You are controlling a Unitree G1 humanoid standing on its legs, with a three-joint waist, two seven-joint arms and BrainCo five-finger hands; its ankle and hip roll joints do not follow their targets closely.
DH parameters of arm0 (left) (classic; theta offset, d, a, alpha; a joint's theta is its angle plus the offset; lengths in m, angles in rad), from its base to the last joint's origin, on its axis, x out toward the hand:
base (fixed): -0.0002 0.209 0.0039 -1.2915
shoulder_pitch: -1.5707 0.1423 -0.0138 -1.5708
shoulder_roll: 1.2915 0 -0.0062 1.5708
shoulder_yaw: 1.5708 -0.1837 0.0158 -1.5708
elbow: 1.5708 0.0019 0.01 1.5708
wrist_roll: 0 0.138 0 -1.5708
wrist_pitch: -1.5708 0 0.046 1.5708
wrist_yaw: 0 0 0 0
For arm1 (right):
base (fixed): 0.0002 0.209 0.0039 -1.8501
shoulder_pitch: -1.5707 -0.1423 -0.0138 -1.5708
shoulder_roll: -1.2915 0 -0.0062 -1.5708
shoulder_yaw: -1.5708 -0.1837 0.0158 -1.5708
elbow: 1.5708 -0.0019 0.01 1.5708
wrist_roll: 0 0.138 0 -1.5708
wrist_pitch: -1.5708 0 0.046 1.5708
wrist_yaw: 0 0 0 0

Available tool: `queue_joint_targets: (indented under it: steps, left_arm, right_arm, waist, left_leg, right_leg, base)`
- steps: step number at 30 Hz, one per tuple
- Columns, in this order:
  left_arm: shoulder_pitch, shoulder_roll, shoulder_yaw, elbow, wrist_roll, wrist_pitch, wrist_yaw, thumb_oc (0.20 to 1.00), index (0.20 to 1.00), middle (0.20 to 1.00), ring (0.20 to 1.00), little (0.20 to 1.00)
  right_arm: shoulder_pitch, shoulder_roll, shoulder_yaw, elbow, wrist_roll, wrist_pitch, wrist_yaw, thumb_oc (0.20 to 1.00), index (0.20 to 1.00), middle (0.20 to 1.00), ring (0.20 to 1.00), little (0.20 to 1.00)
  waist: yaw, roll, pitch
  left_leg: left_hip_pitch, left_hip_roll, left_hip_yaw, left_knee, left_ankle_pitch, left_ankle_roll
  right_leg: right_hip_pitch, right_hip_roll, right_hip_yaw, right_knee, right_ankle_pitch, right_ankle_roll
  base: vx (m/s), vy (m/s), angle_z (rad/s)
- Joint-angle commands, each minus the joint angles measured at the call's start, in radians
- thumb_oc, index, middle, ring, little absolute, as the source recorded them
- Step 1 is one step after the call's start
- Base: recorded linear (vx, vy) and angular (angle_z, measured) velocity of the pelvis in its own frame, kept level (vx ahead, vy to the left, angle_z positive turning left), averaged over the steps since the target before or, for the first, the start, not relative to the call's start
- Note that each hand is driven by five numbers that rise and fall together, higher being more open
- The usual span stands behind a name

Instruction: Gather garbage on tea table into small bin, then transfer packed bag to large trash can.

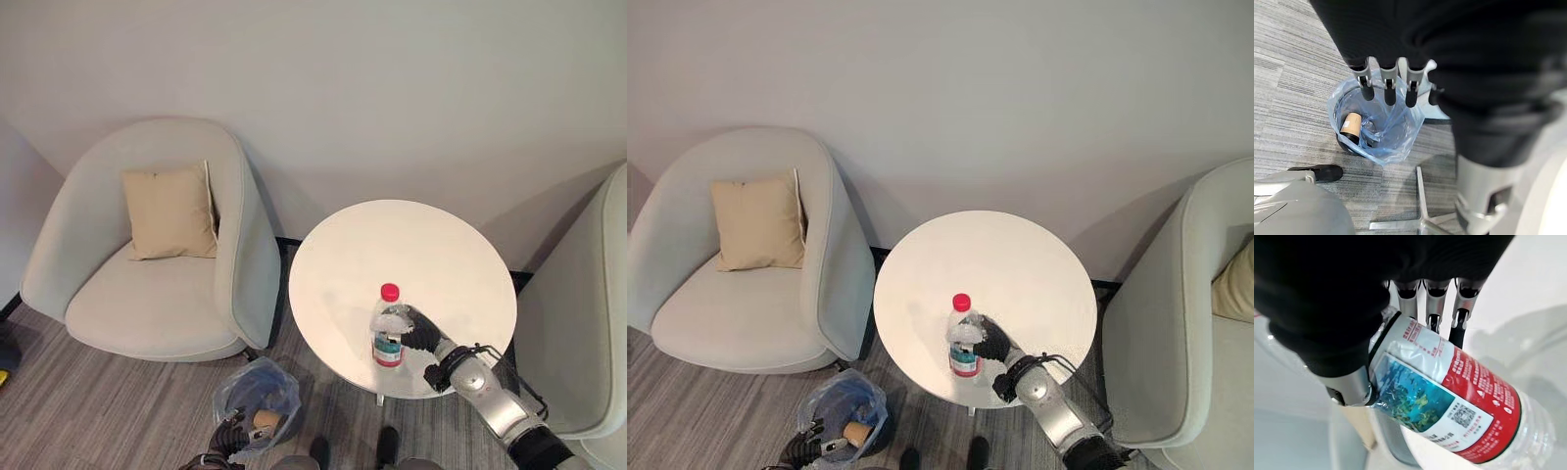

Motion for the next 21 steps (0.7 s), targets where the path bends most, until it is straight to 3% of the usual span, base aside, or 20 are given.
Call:
queue_joint_targets:
  steps: [1,4,6,7,9,12,13,15,17,20,21]
  left_arm:
    - [-0.049,0.042,-0.003,0.029,-0.029,-0.027,0.018,1.0,1.0,1.0,1.0,1.0]
    - [-0.063,0.036,-0.011,0.037,-0.028,-0.027,0.016,1.0,1.0,1.0,1.0,1.0]
    - [-0.075,0.029,-0.023,0.03,-0.021,-0.028,0.016,1.0,1.0,1.0,1.0,1.0]
    - [-0.076,0.028,-0.023,0.03,-0.021,-0.028,0.016,1.0,1.0,1.0,1.0,1.0]
    - [-0.095,0.024,-0.031,0.024,-0.011,-0.026,0.021,1.0,1.0,1.0,1.0,1.0]
    - [-0.107,0.022,-0.028,0.016,-0.012,-0.027,0.028,1.0,1.0,1.0,1.0,1.0]
    - [-0.106,0.021,-0.025,0.018,-0.009,-0.025,0.028,1.0,1.0,1.0,1.0,1.0]
    - [-0.108,0.02,-0.02,0.021,0.001,-0.02,0.025,1.0,1.0,1.0,1.0,1.0]
    - [-0.101,0.019,-0.021,0.021,0.009,-0.021,0.025,1.0,1.0,1.0,1.0,1.0]
    - [-0.095,0.026,-0.015,0.043,0.043,-0.006,0.013,1.0,1.0,1.0,1.0,1.0]
    - [-0.102,0.042,-0.008,0.04,0.044,-0.005,0.013,1.0,1.0,1.0,1.0,1.0]
  right_arm:
    - [-0.023,0.026,-0.019,-0.088,0.074,-0.08,-0.026,0.2,0.2,0.2,0.2,0.2]
    - [-0.021,0.018,-0.04,-0.122,0.076,-0.092,-0.04,0.2,0.2,0.2,0.2,0.2]
    - [-0.031,0.007,-0.052,-0.131,0.063,-0.095,-0.063,0.2,0.2,0.2,0.2,0.2]
    - [-0.031,0.007,-0.052,-0.131,0.063,-0.095,-0.063,0.2,0.2,0.2,0.2,0.2]
    - [-0.05,-0.006,-0.069,-0.128,0.047,-0.088,-0.092,0.2,0.2,0.2,0.2,0.2]
    - [-0.079,-0.013,-0.073,-0.116,0.041,-0.078,-0.107,0.2,0.2,0.2,0.2,0.2]
    - [-0.08,-0.015,-0.073,-0.112,0.04,-0.073,-0.108,0.2,0.2,0.2,0.2,0.2]
    - [-0.072,-0.022,-0.09,-0.114,0.027,-0.066,-0.112,0.2,0.2,0.2,0.2,0.2]
    - [-0.076,-0.018,-0.086,-0.105,0.02,-0.06,-0.11,0.2,0.2,0.2,0.2,0.2]
    - [-0.076,0.002,-0.089,-0.084,0.009,-0.05,-0.105,0.2,0.2,0.2,0.2,0.2]
    - [-0.076,0.011,-0.088,-0.091,0.011,-0.052,-0.103,0.2,0.2,0.2,0.2,0.2]
  waist:
    - [0.018,-0.059,-0.017]
    - [0.026,-0.057,-0.008]
    - [0.023,-0.057,0.006]
    - [0.021,-0.057,0.003]
    - [0.003,-0.057,0.005]
    - [-0.004,-0.062,0.002]
    - [-0.005,-0.064,-0.002]
    - [-0.012,-0.064,-0.01]
    - [-0.013,-0.061,-0.018]
    - [-0.004,-0.074,-0.021]
    - [0.0,-0.08,-0.008]
  left_leg:
    - [-0.062,-0.018,0.01,0.035,-0.007,-0.059]
    - [-0.112,-0.033,0.003,0.067,0.004,-0.066]
    - [-0.153,-0.024,0.091,0.1,-0.002,-0.052]
    - [-0.159,-0.025,0.089,0.101,0.001,-0.051]
    - [-0.164,0.012,0.238,0.12,-0.011,-0.035]
    - [-0.154,0.035,0.333,0.148,-0.036,-0.034]
    - [-0.133,0.038,0.333,0.15,-0.065,-0.043]
    - [-0.1,0.052,0.377,0.124,-0.072,-0.043]
    - [-0.094,0.041,0.374,0.114,-0.081,-0.036]
    - [-0.088,0.015,0.377,0.101,-0.099,-0.006]
    - [-0.091,0.003,0.377,0.109,-0.112,0.014]
  right_leg:
    - [0.089,-0.035,0.039,0.025,-0.229,0.08]
    - [0.081,-0.052,-0.003,0.021,-0.221,0.081]
    - [0.069,-0.078,-0.052,0.02,-0.215,0.089]
    - [0.064,-0.078,-0.054,0.019,-0.212,0.09]
    - [0.065,-0.102,-0.108,0.012,-0.205,0.097]
    - [0.063,-0.127,-0.151,0.01,-0.193,0.102]
    - [0.078,-0.13,-0.152,0.008,-0.207,0.109]
    - [0.08,-0.138,-0.185,0.01,-0.204,0.113]
    - [0.08,-0.144,-0.192,0.011,-0.201,0.123]
    - [0.079,-0.176,-0.192,0.081,-0.217,0.135]
    - [0.046,-0.198,-0.18,0.156,-0.231,0.14]
  base:
    - [-0.06,-0.005,0.19]
    - [-0.1,0.009,0.35]
    - [-0.15,0.051,0.76]
    - [-0.08,0.069,1.34]
    - [-0.05,0.099,1.04]
    - [0.03,0.126,0.83]
    - [0.11,0.145,0.65]
    - [0.1,0.152,0.34]
    - [0.12,0.198,0.5]
    - [0.18,0.29,0.46]
    - [0.08,0.229,0.19]
